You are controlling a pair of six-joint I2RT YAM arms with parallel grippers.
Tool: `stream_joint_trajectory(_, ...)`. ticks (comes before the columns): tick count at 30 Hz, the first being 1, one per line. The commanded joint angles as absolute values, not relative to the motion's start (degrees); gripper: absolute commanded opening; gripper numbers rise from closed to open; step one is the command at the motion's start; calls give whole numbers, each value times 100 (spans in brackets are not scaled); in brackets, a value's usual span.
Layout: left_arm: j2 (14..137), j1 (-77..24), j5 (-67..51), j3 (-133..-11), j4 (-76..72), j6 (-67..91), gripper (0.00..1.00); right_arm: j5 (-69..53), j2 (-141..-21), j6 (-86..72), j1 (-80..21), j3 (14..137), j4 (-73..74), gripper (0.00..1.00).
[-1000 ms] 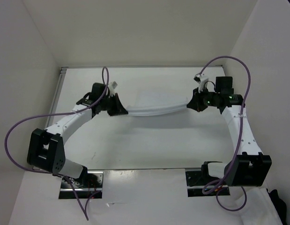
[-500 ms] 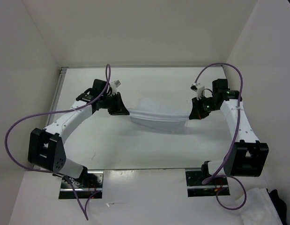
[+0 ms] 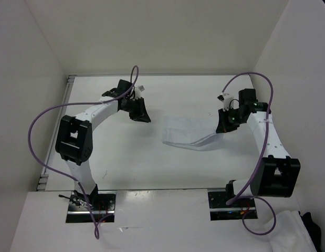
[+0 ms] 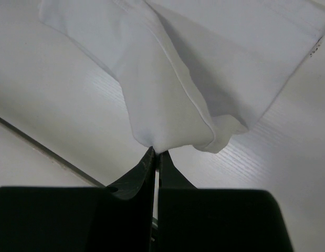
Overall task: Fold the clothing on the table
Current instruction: Fold the skirt
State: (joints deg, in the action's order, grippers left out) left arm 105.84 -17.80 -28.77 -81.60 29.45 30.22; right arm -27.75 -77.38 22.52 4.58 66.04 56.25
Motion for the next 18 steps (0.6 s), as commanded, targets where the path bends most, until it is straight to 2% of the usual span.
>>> stream_joint_trajectory(1,10705,-1767,-3137,-8437,2892,2944,23,-2602,-7752,2022,510,6609,5256,0)
stream_joint_trajectory(5,10942,-1889,-3366,-8499,2892,2892,31,-2540,-7813,1916,510,6557,5125,0)
stream_joint_trajectory(9,10995,-1960,-3419,-8552,2839,2892,32,-2593,-8085,1811,510,6609,5054,0)
stream_joint_trajectory(11,10995,-2013,-3419,-8552,2769,2892,32,-2593,-8340,1697,510,6662,5001,7)
stream_joint_trajectory(12,10995,-2013,-3419,-8552,2769,2944,34,-2541,-8410,1601,510,6723,4888,30)
stream_joint_trajectory(14,11048,-2065,-3419,-8630,2769,2944,34,-2217,-8411,1284,510,6898,4764,53)
stream_joint_trajectory(15,11048,-2065,-3419,-8631,2821,2892,34,-2102,-8411,1170,510,6952,4616,71)
stream_joint_trajectory(17,11048,-2179,-3366,-8771,2874,2796,35,-2048,-8018,924,737,7092,4369,84)
stream_joint_trajectory(18,11048,-2180,-3297,-8771,2874,2673,35,-1996,-7850,836,738,7162,3985,99)
